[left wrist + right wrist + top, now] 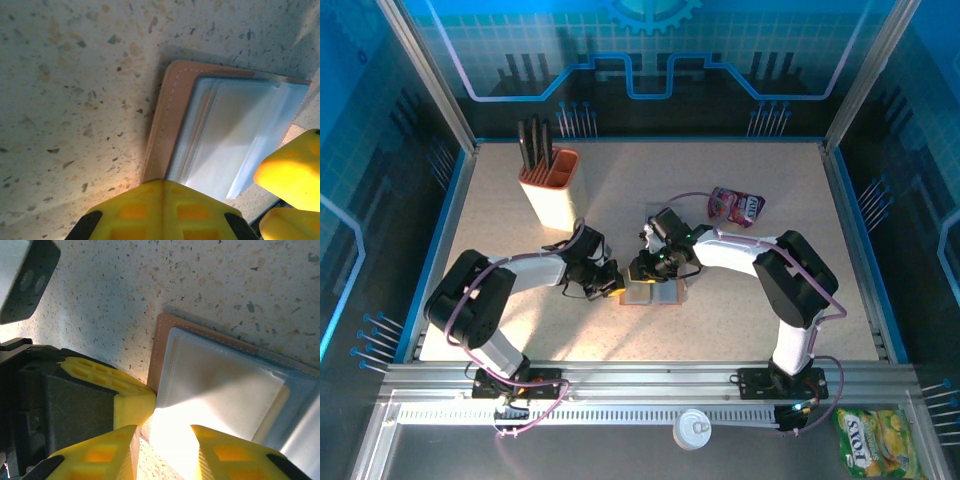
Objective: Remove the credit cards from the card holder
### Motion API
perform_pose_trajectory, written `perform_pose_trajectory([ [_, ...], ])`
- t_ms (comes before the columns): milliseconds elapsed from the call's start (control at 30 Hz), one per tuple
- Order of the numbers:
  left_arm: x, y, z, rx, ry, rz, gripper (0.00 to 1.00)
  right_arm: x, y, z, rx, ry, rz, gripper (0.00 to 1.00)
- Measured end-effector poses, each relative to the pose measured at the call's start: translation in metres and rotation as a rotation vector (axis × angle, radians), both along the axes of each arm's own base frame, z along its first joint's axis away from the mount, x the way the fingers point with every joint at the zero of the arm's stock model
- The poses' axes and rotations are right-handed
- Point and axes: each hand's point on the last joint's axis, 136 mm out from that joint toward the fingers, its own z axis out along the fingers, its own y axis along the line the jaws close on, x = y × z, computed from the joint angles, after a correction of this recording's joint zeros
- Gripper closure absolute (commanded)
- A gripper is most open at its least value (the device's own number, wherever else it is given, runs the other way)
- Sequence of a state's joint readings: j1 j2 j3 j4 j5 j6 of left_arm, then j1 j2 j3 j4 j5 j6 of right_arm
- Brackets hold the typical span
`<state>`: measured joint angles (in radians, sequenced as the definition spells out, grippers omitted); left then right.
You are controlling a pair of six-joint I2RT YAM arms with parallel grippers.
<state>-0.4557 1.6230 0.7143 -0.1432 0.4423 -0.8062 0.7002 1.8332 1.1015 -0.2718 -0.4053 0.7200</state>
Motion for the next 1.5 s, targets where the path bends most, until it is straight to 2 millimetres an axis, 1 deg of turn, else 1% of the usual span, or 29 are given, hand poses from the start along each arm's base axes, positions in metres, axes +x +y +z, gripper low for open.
perform_pose_trajectory([
  [133,0.000,0.000,-0.001,0.001,0.001,0.000,0.96,-0.001,-0.001,-0.003,-0.006,0.011,-0.005,0.64],
  [533,0.000,0.000,-0.001,0.001,0.001,0.000,0.96,-0.005,-0.005,-0.012,-0.040,0.044,-0.007,0.62],
  [767,0.000,0.000,-0.002,0.002,0.004,0.000,0.96,-0.007,-0.012,-0.017,-0.079,0.055,-0.017,0.62],
  [1067,0.000,-0.001,-0.003,-0.003,0.003,-0.002,0.96,-0.007,-0.014,-0.018,-0.088,0.057,-0.019,0.62],
  [1500,0.000,-0.001,-0.003,-0.003,0.003,-0.002,0.97,-0.004,-0.027,-0.018,-0.099,0.059,-0.043,0.62],
])
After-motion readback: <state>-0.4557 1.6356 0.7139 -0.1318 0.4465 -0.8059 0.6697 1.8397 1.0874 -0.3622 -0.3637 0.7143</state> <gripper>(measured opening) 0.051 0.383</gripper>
